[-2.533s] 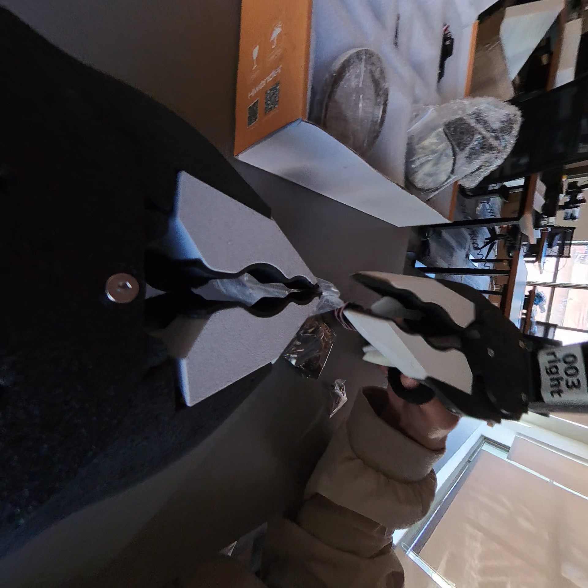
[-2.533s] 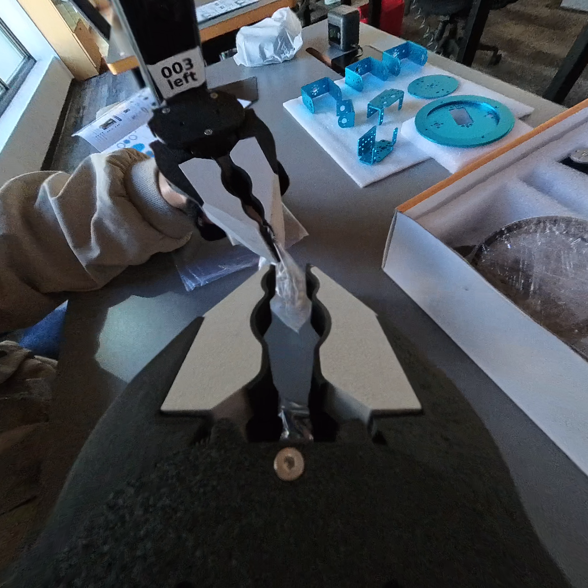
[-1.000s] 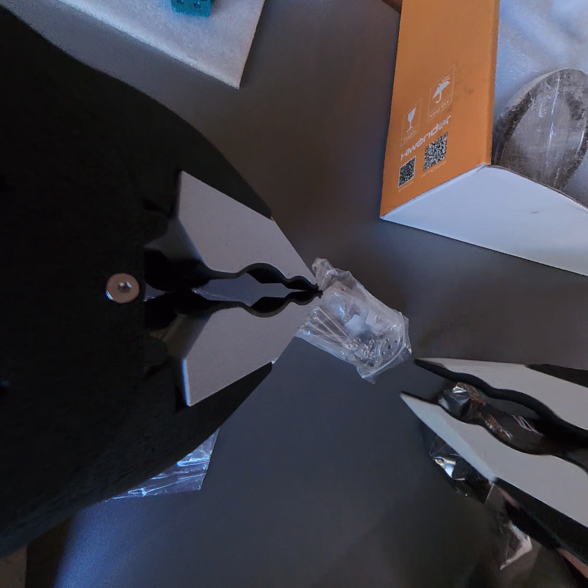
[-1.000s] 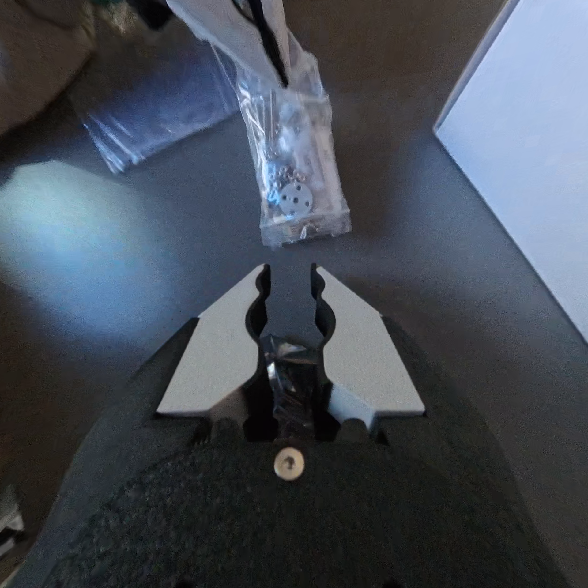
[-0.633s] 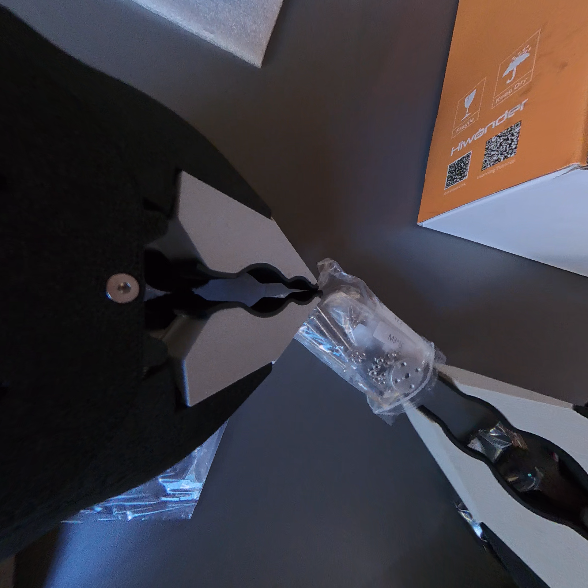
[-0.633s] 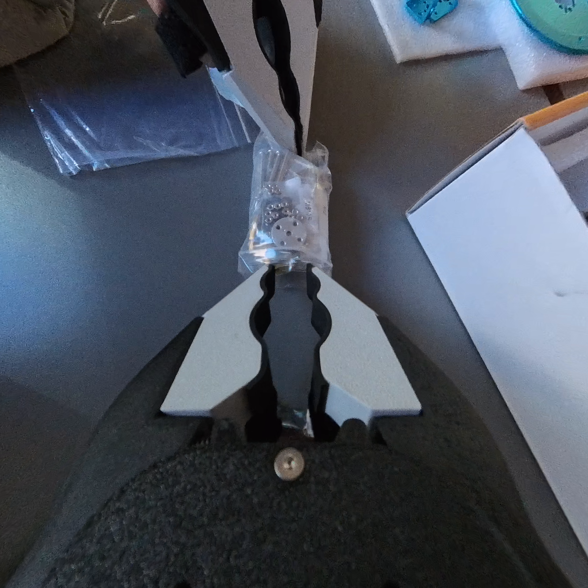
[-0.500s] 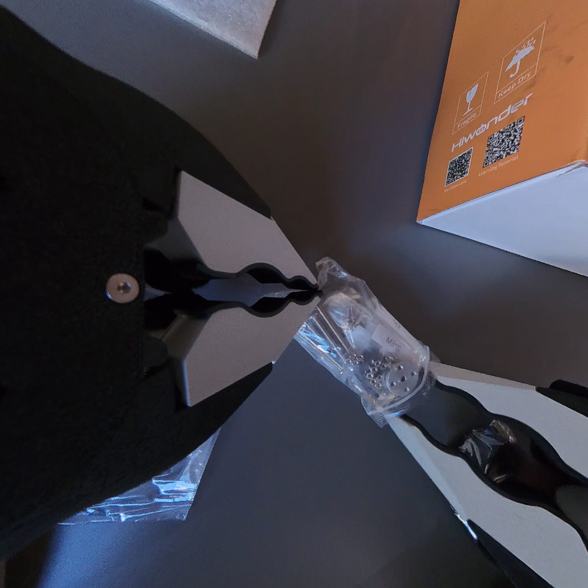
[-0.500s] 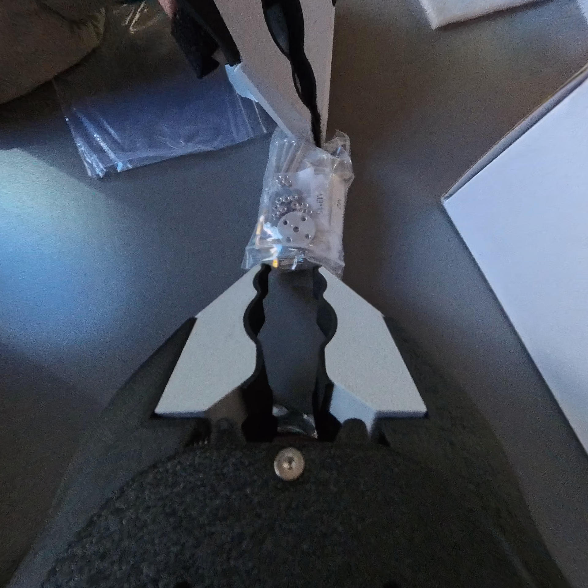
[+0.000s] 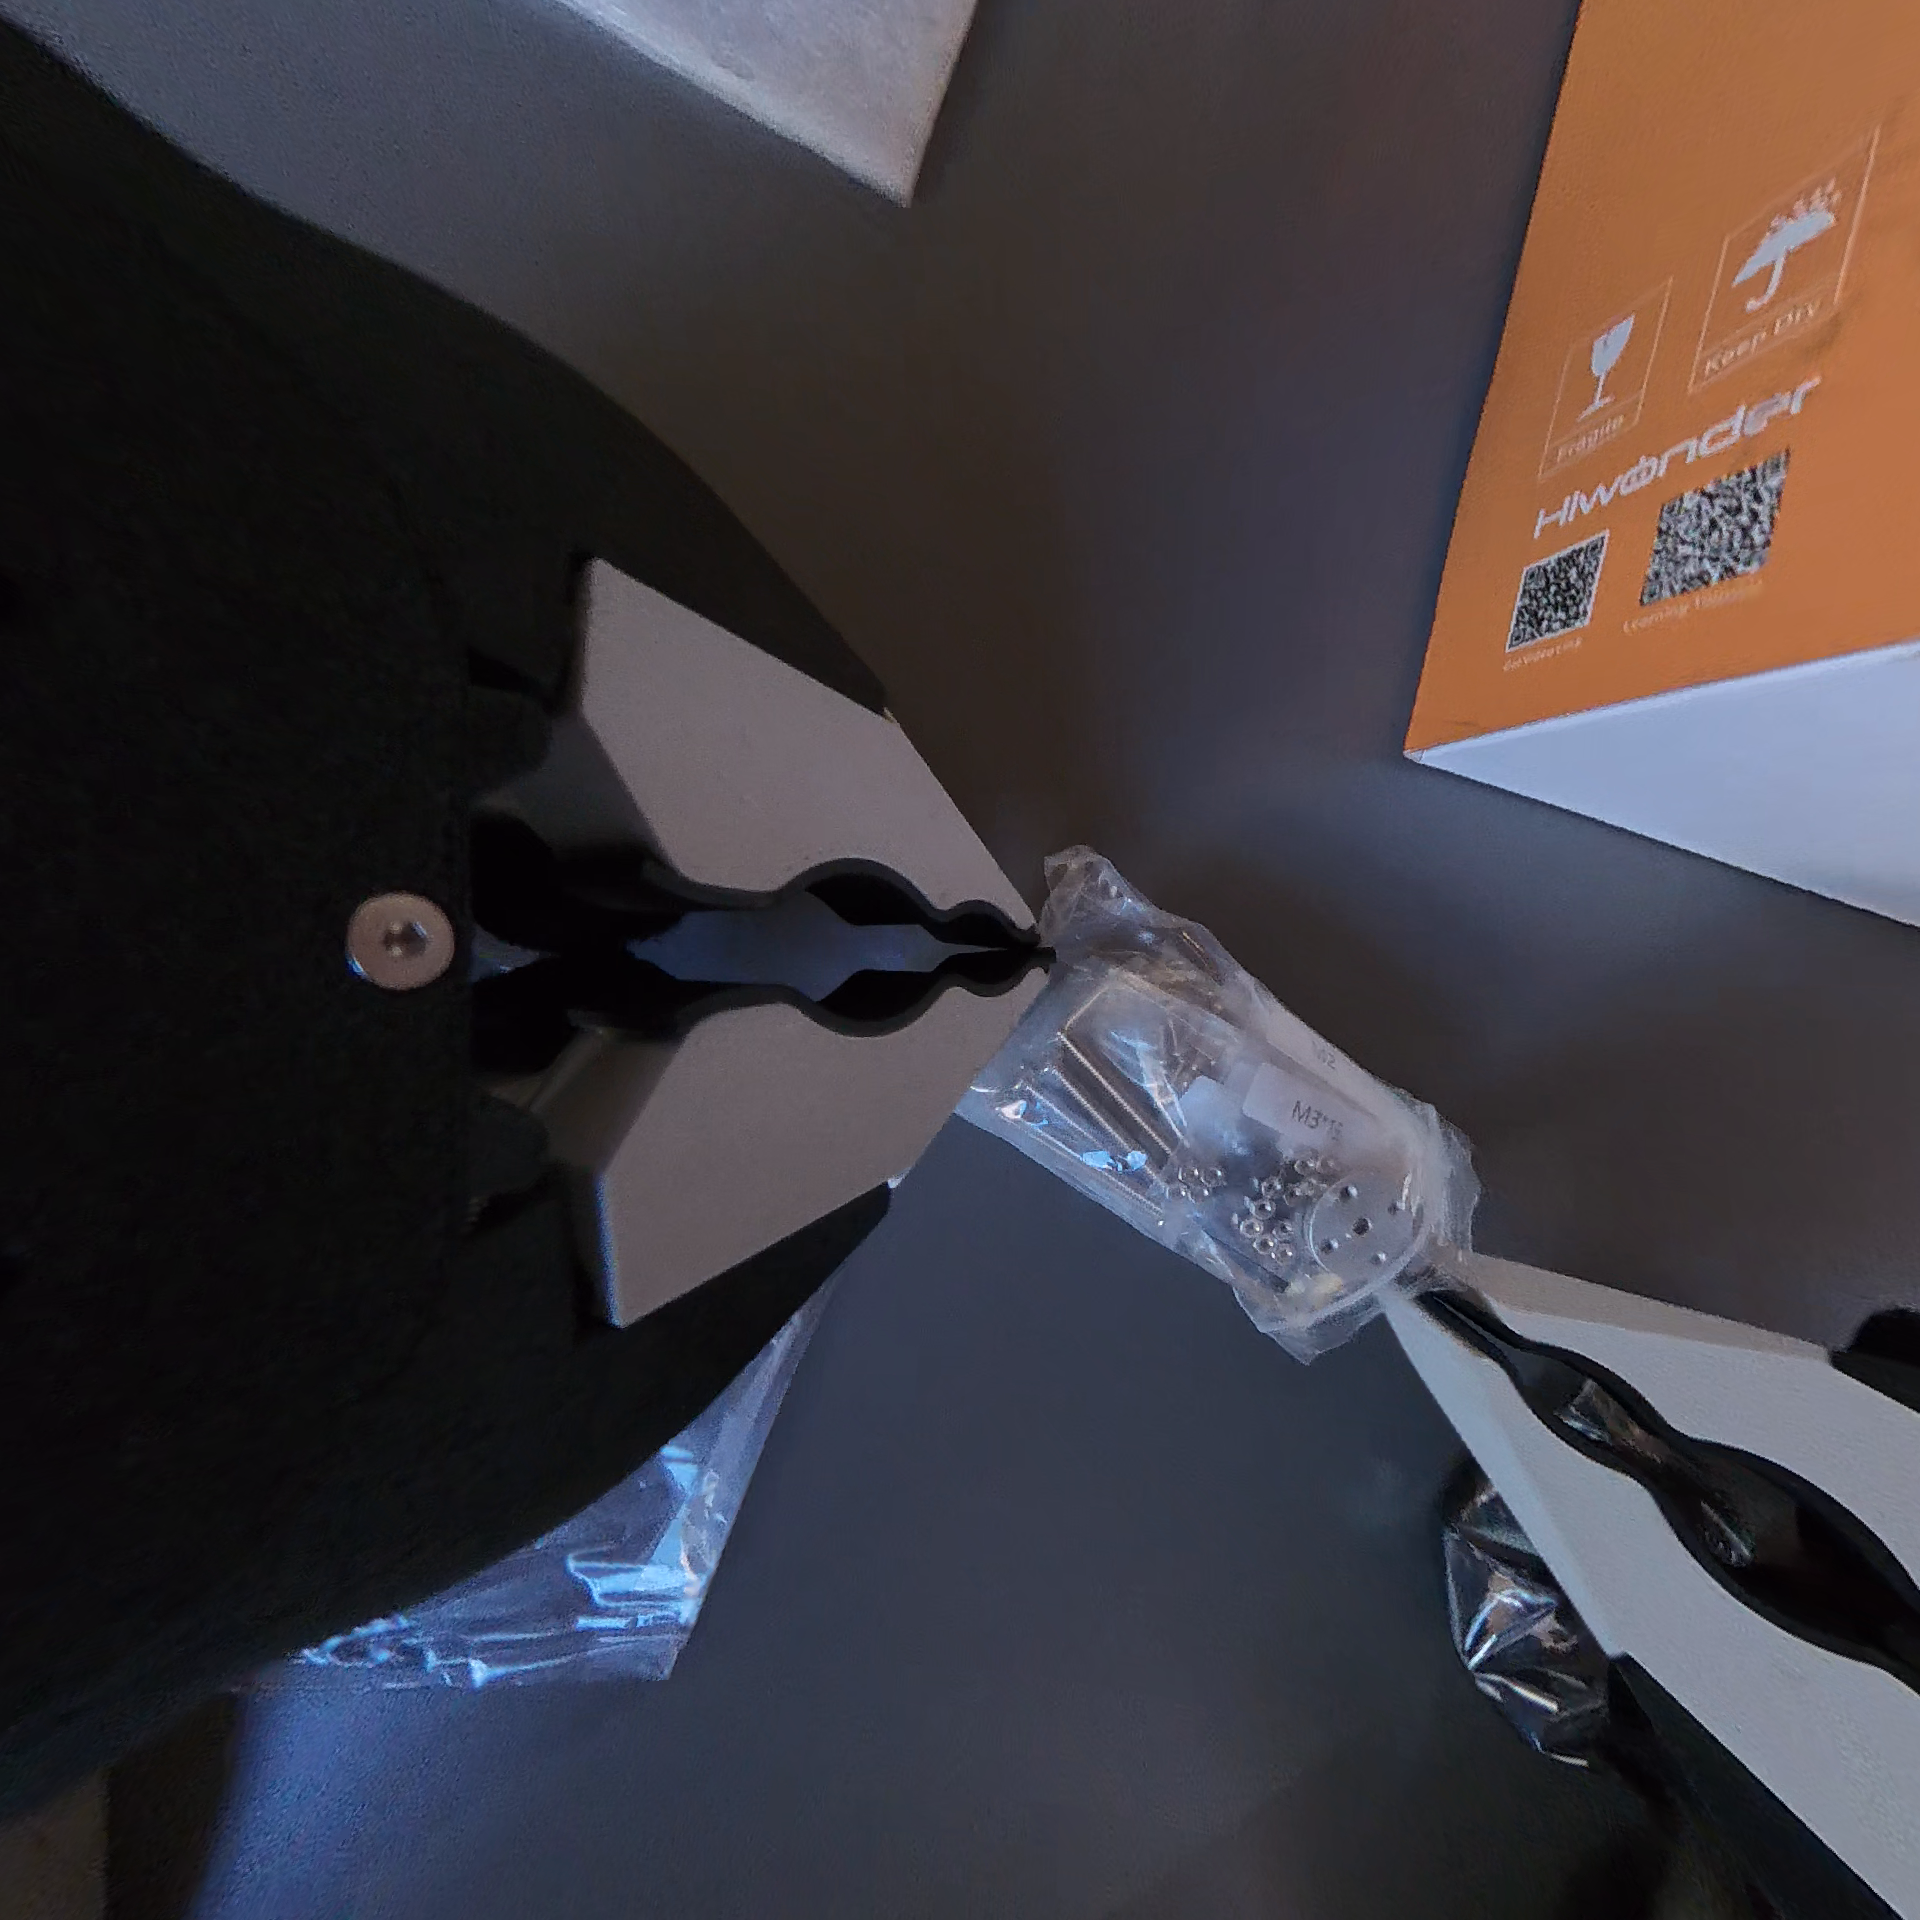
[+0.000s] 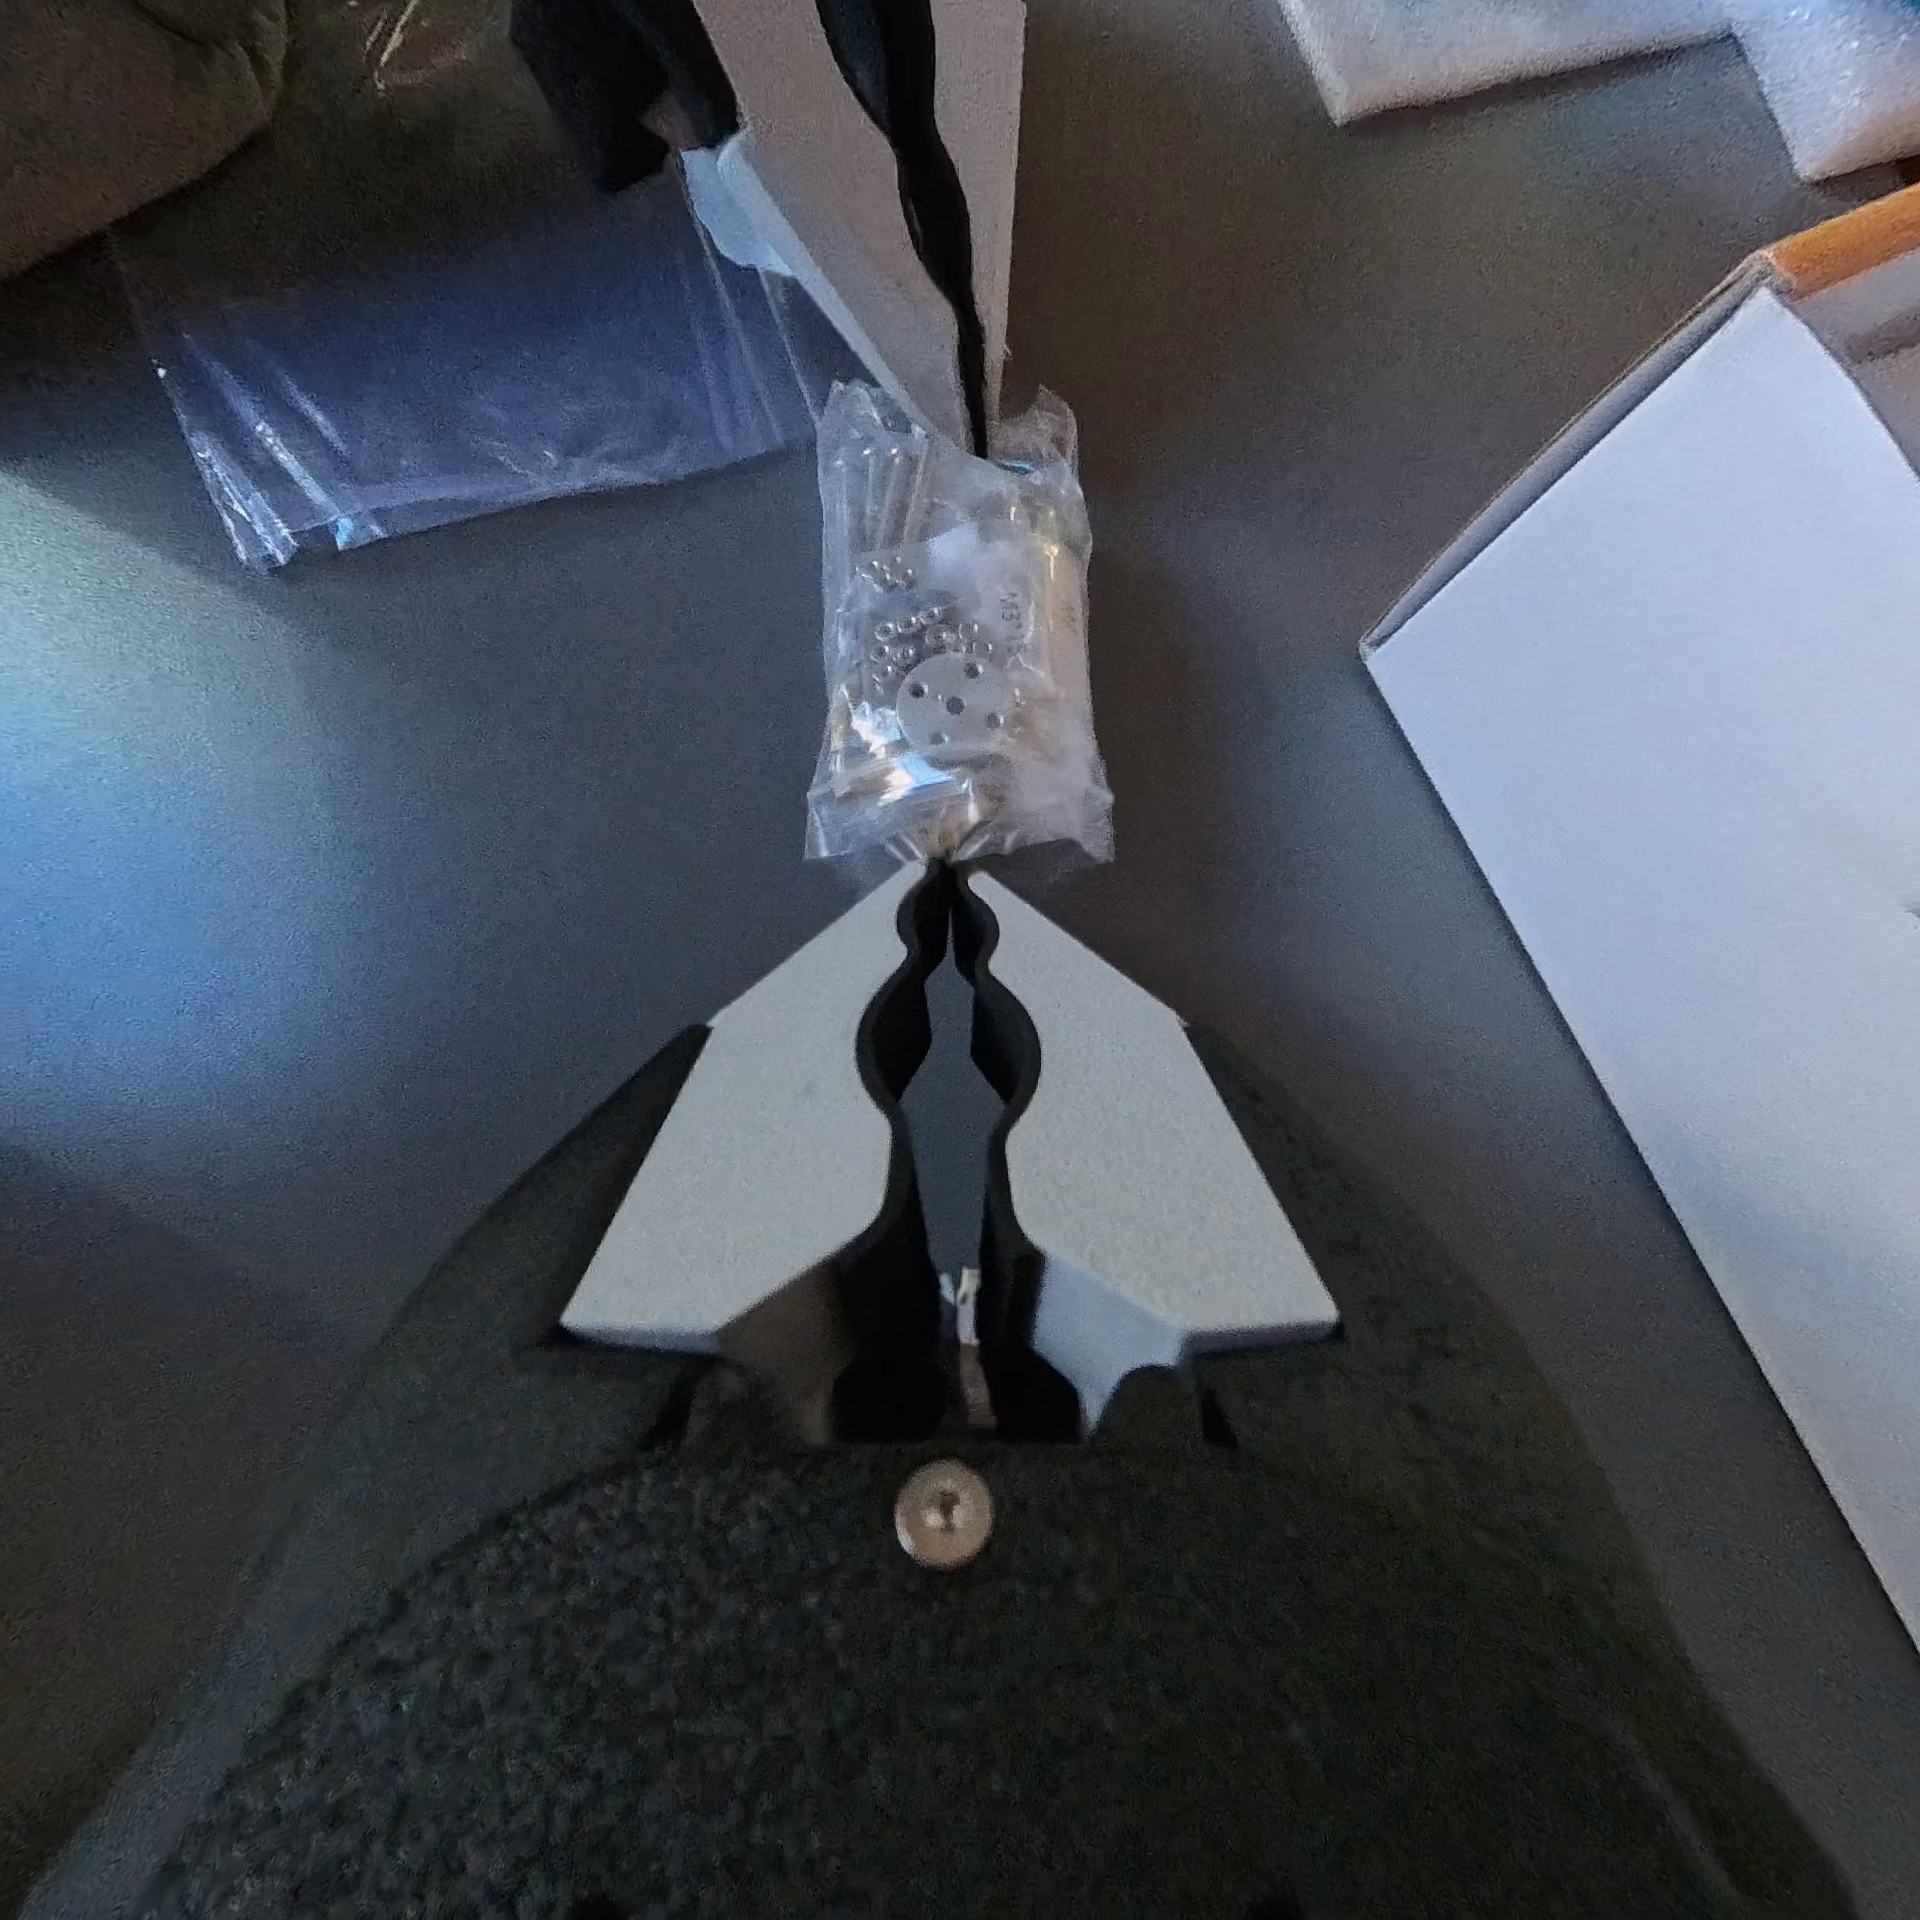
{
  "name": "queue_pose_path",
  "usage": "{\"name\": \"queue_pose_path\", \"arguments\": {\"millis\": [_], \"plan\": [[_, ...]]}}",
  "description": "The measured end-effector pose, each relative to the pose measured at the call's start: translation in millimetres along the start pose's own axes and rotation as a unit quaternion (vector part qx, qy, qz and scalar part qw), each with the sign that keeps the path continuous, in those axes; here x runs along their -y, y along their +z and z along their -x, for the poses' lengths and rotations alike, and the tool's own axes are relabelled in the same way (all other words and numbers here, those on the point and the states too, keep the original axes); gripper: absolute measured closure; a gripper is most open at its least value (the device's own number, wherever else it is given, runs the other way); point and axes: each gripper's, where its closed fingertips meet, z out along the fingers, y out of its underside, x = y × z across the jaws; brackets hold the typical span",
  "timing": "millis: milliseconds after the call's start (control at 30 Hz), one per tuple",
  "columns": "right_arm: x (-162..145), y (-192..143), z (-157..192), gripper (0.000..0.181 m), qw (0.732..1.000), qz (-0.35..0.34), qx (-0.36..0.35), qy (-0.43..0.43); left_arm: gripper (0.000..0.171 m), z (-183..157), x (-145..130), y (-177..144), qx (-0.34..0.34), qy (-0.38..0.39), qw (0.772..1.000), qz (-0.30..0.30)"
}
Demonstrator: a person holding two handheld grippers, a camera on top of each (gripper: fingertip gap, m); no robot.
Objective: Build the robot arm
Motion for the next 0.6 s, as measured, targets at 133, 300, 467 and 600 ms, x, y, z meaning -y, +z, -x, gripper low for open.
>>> {"name": "queue_pose_path", "arguments": {"millis": [133,300,467,600], "plan": [[-0.7,-10.1,-4.4,0.181,1.0,0.011,-0.02,0.003,0.171,10.6,-5.5,-4.2,0.015,-0.007,1.0,0.002],[-12.3,-23.0,-12.6,0.181,0.999,0.038,-0.038,0.011,0.171,15.6,-7.3,-7.3,0.015,-0.016,1.0,-0.004],[-37.8,-31.2,-16.3,0.181,0.993,0.102,-0.045,0.032,0.171,16.9,-7.4,-7.0,0.022,-0.013,1.0,-0.001],[-49.8,-34.2,-12.7,0.181,0.99,0.12,-0.023,0.068,0.171,16.2,-6.9,-5.7,0.026,-0.01,1.0,0.001]]}}
